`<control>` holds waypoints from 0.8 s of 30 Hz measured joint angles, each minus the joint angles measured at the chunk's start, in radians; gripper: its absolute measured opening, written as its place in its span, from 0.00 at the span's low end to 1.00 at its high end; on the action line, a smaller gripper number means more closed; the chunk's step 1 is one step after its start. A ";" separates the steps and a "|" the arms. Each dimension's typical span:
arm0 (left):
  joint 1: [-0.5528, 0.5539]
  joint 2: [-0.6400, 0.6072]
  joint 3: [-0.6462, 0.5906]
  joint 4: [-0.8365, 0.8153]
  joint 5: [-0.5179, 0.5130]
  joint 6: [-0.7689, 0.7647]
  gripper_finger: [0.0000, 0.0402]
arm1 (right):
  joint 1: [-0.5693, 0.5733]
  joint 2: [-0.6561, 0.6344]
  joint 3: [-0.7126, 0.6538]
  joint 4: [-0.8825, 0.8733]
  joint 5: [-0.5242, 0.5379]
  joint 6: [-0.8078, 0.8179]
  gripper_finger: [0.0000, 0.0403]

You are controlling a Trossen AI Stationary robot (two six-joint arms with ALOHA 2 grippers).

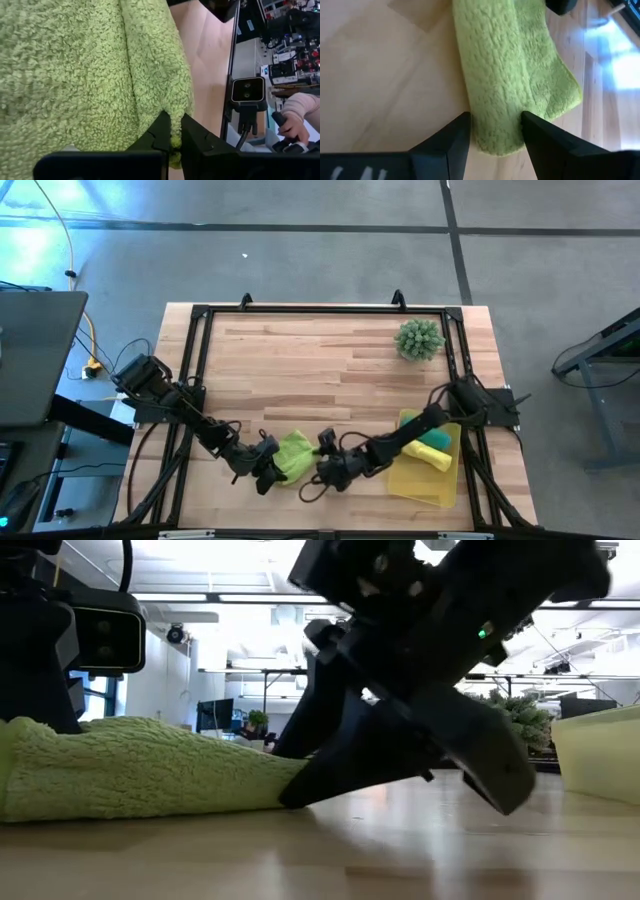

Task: Roll microfiber towels into tight, uniform cylinder then place into a basket
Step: Roll the green microfiber cloth

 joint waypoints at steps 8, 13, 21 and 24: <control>-0.002 0.000 0.000 -0.002 0.014 0.044 0.03 | -0.032 0.006 0.000 0.002 -0.115 0.008 0.29; -0.002 -0.006 0.000 -0.008 0.050 0.111 0.07 | -0.033 0.026 0.004 0.008 -0.129 0.008 0.06; -0.002 -0.060 -0.005 -0.075 0.219 0.274 0.17 | -0.065 0.004 0.006 -0.080 -0.325 0.211 0.02; -0.004 -0.107 -0.008 -0.174 0.275 0.327 0.19 | -0.091 -0.012 0.003 -0.110 -0.440 0.310 0.01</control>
